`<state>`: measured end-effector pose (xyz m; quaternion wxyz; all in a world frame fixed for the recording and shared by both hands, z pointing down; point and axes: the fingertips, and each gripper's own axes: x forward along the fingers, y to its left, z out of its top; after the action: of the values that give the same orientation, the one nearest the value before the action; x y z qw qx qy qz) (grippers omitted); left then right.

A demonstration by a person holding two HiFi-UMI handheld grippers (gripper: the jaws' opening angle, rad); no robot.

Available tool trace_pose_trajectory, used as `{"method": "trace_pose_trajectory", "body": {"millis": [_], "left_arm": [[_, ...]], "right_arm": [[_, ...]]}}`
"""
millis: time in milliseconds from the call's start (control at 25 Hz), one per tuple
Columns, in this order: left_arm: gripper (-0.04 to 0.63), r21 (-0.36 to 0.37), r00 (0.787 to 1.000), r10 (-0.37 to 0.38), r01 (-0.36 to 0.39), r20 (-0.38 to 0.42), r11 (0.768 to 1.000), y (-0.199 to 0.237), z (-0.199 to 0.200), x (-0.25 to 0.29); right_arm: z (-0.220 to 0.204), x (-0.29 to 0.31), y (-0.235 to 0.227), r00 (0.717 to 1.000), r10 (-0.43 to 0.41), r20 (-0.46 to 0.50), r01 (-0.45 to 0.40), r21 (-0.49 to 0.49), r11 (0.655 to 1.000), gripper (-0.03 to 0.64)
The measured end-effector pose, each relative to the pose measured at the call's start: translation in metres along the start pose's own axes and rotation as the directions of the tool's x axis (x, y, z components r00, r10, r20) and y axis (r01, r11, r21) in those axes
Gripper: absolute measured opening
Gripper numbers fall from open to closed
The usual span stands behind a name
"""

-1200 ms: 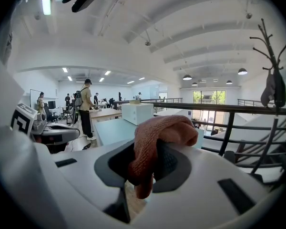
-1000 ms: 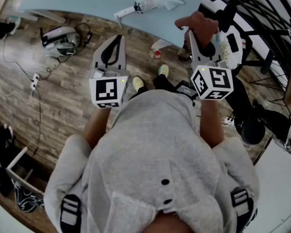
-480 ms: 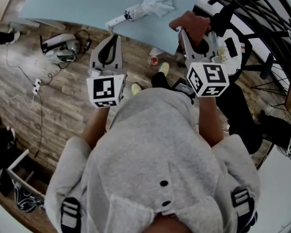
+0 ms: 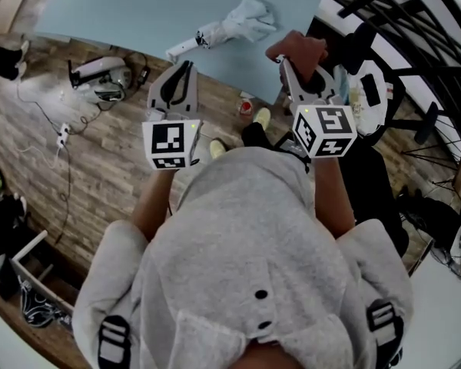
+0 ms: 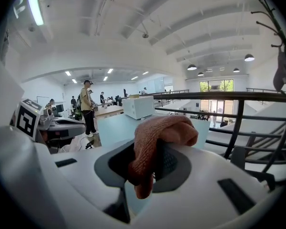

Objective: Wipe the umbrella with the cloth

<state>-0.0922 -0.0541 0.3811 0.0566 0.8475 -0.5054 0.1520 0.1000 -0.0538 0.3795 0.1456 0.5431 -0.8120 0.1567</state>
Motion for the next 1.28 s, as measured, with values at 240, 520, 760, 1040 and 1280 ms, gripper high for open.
{"method": "trace_pose_trajectory", "body": {"millis": [240,520,760,1040,1280], "left_arm": [[0.018,0.015,0.999,0.007,-0.006,-0.041,1.000,-0.003,-0.001,0.016],[0.018,0.045,0.995,0.035,-0.031,-0.091,0.998,-0.019,-0.001,0.039],[0.021,0.114,0.973,0.022,0.005,-0.229,0.994,-0.033,-0.038,0.071],[0.119,0.202,0.907,0.046,0.044,-0.419,0.978,-0.027,-0.098,0.105],[0.159,0.274,0.846,0.058,0.106,-0.530,0.956,0.017,-0.139,0.131]], "right_arm": [[0.002,0.014,-0.009,0.999,0.036,-0.012,-0.036,0.012,0.999,0.081],[0.002,0.022,-0.026,0.995,0.095,-0.021,-0.095,0.015,0.995,0.081],[-0.016,0.027,-0.047,0.990,0.134,-0.050,-0.133,0.032,0.991,0.081],[-0.034,0.042,-0.054,0.983,0.164,-0.082,-0.160,0.049,0.986,0.081],[-0.047,0.049,-0.056,0.983,0.132,-0.127,-0.127,0.045,0.991,0.081]]}}
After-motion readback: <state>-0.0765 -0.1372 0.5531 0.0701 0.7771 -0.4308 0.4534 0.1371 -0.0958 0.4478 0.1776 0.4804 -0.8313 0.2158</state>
